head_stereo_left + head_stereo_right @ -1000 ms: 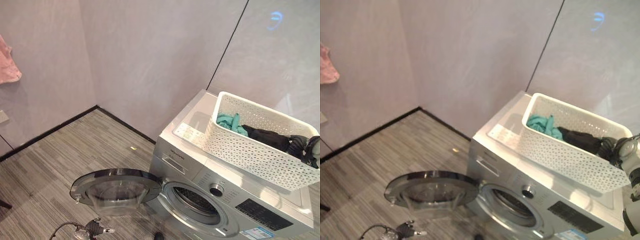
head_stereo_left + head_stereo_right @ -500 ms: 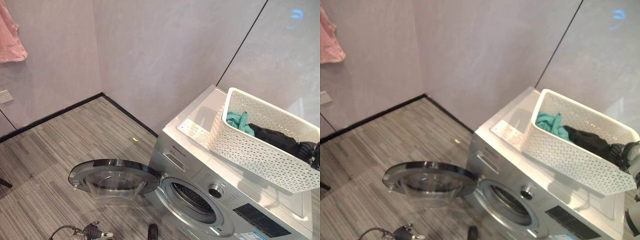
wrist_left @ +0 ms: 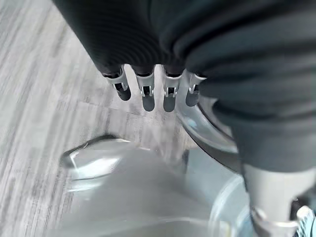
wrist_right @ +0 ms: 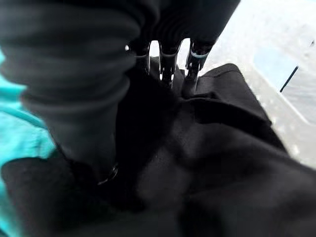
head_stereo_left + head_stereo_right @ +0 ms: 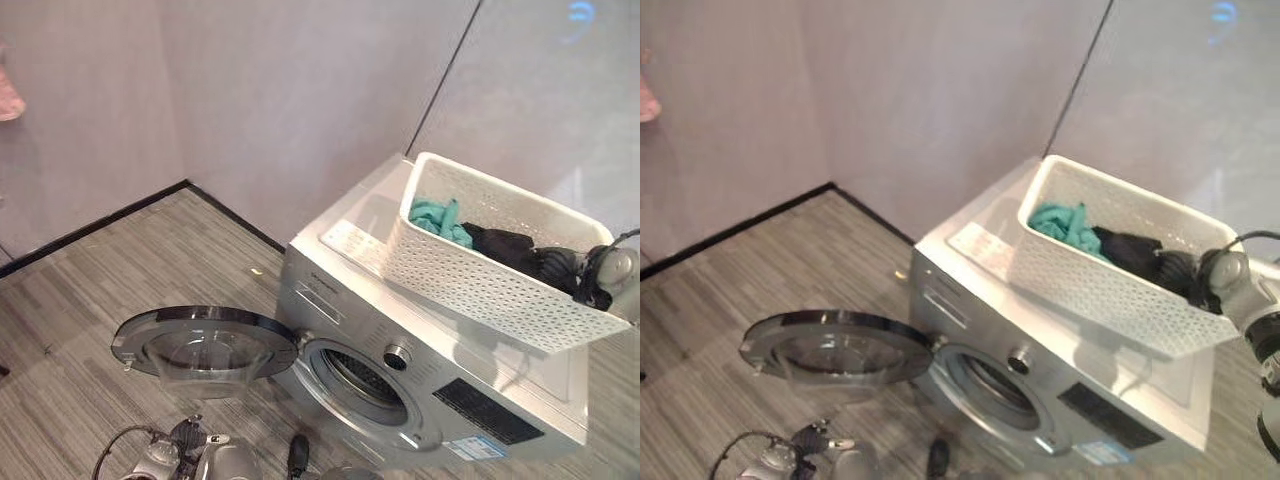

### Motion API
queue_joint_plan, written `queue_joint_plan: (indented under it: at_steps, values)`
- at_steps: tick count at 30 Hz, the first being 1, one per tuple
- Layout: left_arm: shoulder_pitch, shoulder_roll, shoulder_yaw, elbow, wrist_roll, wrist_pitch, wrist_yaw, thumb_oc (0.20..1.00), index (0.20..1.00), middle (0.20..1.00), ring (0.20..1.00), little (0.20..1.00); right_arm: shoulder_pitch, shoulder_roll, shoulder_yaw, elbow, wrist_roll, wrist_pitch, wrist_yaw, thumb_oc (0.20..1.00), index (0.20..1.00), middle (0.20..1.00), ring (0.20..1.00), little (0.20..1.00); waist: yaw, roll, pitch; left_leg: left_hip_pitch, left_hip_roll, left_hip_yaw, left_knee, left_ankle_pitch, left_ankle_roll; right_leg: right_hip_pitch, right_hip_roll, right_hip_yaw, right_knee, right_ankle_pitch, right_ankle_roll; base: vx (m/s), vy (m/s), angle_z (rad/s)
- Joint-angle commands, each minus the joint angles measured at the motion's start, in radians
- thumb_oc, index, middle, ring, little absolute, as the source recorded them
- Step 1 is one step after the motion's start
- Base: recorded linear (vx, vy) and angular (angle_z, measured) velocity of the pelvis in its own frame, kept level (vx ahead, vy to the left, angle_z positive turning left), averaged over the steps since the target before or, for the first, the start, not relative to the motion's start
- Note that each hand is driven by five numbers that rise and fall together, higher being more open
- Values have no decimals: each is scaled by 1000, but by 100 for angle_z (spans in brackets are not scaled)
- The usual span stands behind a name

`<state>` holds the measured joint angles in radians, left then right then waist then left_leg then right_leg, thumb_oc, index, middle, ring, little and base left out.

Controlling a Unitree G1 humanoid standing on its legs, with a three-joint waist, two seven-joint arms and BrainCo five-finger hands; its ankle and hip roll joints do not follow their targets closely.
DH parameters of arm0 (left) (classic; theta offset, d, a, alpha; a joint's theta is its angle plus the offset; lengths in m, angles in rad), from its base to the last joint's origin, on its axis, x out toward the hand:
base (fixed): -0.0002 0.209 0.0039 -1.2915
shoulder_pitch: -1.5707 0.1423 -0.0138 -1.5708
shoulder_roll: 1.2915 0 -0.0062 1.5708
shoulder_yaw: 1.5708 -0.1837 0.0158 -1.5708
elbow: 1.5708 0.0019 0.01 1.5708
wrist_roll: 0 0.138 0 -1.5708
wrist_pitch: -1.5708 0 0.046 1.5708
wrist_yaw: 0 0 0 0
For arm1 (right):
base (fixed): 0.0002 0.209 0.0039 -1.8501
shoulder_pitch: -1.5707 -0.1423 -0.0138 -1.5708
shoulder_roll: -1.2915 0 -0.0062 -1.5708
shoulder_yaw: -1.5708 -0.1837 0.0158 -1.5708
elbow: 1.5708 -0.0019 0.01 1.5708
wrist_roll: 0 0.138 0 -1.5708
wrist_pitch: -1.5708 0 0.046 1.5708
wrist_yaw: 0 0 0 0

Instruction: Grab the laundry basket,head to the washer,open it,put in the laundry and shut it.

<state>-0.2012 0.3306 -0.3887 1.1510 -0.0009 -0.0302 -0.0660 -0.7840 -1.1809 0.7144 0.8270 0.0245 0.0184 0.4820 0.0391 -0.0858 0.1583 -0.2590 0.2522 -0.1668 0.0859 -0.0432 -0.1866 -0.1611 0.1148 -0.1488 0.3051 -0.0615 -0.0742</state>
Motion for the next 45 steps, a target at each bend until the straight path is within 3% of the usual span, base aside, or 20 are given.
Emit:
queue_joint_plan:
  at_steps: [1, 4, 9, 22, 26, 28, 31, 32, 33, 37, 38, 40, 44, 45]
  values:
    - [6, 68, -8, -57, -31, -45, 11, 1000, 1000, 1000, 1000, 1000, 165, 131, 7, 38, 7, -5, -35, 856, 856, 856, 856, 856, 18, -62, 21, 3, -109, 21, 113, 52, 91, 273, -189, 106, -324, -54, 123, 175, 188, 29]
    - [36, 62, -23, -117, -36, -55, 1, 1000, 1000, 1000, 1000, 1000, 206, 157, -19, 77, -29, 2, -27, 846, 846, 846, 846, 846, 26, -42, -2, 71, -148, 33, 78, 15, 114, 284, -236, 114, -314, -49, 145, 232, 224, -29]
    - [81, 83, -46, -203, -33, -62, -21, 1000, 1000, 1000, 1000, 1000, 223, 187, -2, 129, -120, -1, -7, 871, 871, 871, 871, 871, 39, -15, 3, 84, -174, 58, 44, 9, 137, 258, -269, 119, -313, -48, 167, 60, 104, -37]
    - [111, 69, -34, -175, -54, -65, -12, 1000, 1000, 1000, 1000, 1000, 223, 215, 21, 139, -147, -4, -1, 843, 843, 843, 843, 843, 36, 13, 30, 95, -162, 47, -66, 60, 136, 221, -262, 102, -335, -40, 173, -5, -20, 6]
    - [138, 61, -35, -187, -69, -63, -17, 1000, 1000, 1000, 1000, 1000, 175, 204, 21, 193, -160, -5, -24, 843, 843, 843, 843, 843, 42, 12, 24, 112, -159, 44, -87, 64, 136, 236, -259, 94, -347, -40, 175, 35, -22, 1]
    - [140, 55, -41, -175, -72, -61, -12, 1000, 1000, 1000, 1000, 1000, 65, 184, -9, 285, -126, -3, -85, 840, 840, 840, 840, 840, 45, 8, 13, 125, -159, 45, -96, 64, 137, 247, -259, 94, -355, -37, 179, 43, 11, 1]
    - [137, 50, -41, -167, -72, -62, -9, 1000, 1000, 1000, 1000, 1000, 11, 174, -21, 326, -98, -4, -113, 762, 762, 762, 762, 762, 46, 7, 9, 133, -161, 46, -99, 61, 139, 252, -259, 96, -357, -36, 181, 36, 15, -4]
    - [136, 53, -50, -156, -62, -66, -6, 1000, 1000, 1000, 1000, 1000, -155, 147, -5, 412, -56, -8, -149, 736, 736, 736, 736, 736, 61, -1, -6, 148, -166, 48, -98, 46, 144, 263, -264, 93, -362, -29, 189, 80, 43, 0]
    - [140, 54, -51, -154, -61, -66, -6, 1000, 1000, 1000, 1000, 1000, -199, 143, 5, 434, -56, -7, -156, 736, 736, 736, 736, 736, 67, -4, -11, 153, -168, 48, -96, 39, 147, 265, -266, 95, -362, -27, 193, 120, 100, -9]
    - [145, 63, -49, -147, -68, -70, -4, 1000, 1000, 1000, 1000, 1000, -382, 102, 11, 487, 20, -7, -191, 774, 774, 774, 774, 774, 101, -19, -36, 156, -205, 46, -46, -16, 178, 245, -299, 96, -294, -20, 220, 71, 132, -19]
    - [138, 69, -44, -141, -81, -64, -7, 1000, 1000, 1000, 1000, 1000, -413, 72, 16, 469, 59, -6, -189, 802, 802, 802, 802, 802, 99, -11, -28, 169, -223, 33, -25, -32, 201, 176, -299, 126, -112, 3, 239, 32, 180, -2]
    - [133, 73, -38, -139, -88, -64, -10, 1000, 1000, 1000, 1000, 1000, -440, 45, 31, 455, 72, 0, -177, 875, 875, 875, 875, 875, 82, 6, -11, 168, -234, 1, -1, -42, 214, 104, -279, 176, 32, 22, 247, 27, 106, 0]
    - [131, 67, -38, -145, -105, -66, -15, 1000, 1000, 1000, 1000, 1000, -459, 70, 66, 446, 60, 2, -182, 937, 937, 937, 937, 937, 72, 22, 7, 199, -241, -24, 6, -67, 210, 92, -301, 157, -103, 16, 213, 103, -65, 28]
    - [136, 67, -31, -146, -113, -65, -15, 1000, 1000, 1000, 1000, 1000, -454, 93, 73, 465, 22, 4, -181, 956, 956, 956, 956, 956, 72, 24, 16, 212, -224, -25, 12, -81, 198, 57, -343, 130, -244, 64, 214, 133, -187, 19]
